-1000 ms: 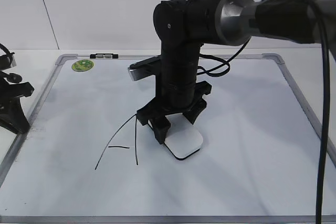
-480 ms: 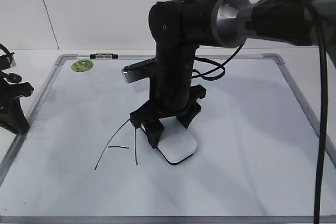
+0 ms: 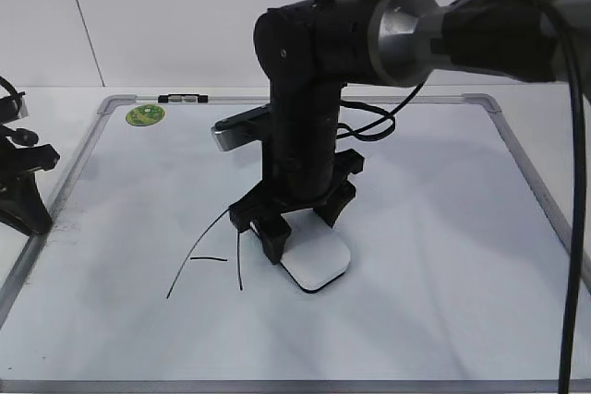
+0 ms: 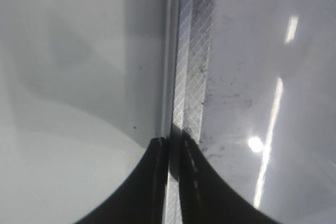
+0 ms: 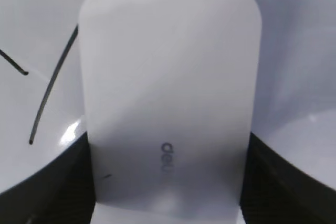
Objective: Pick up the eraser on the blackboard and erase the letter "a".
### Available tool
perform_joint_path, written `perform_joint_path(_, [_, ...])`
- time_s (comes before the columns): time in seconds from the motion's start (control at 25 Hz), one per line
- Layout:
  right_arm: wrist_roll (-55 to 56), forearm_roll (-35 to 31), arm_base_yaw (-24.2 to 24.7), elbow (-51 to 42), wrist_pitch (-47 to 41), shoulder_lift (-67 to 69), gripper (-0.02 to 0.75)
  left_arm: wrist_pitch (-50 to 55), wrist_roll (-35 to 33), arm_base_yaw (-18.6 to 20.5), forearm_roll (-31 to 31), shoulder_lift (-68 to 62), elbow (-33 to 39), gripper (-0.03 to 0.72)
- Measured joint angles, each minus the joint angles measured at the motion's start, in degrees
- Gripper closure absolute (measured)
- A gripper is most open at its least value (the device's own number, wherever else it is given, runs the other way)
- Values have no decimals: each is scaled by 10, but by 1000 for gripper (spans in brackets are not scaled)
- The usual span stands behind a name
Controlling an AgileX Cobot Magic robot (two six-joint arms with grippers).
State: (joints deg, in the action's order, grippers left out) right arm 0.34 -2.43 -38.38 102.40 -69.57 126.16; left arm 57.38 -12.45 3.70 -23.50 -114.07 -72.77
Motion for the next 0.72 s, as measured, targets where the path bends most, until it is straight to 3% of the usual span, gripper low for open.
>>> perform_joint_path(0.72, [109, 187, 31, 14, -5, -128, 207, 0, 0, 0, 0, 0, 0, 654])
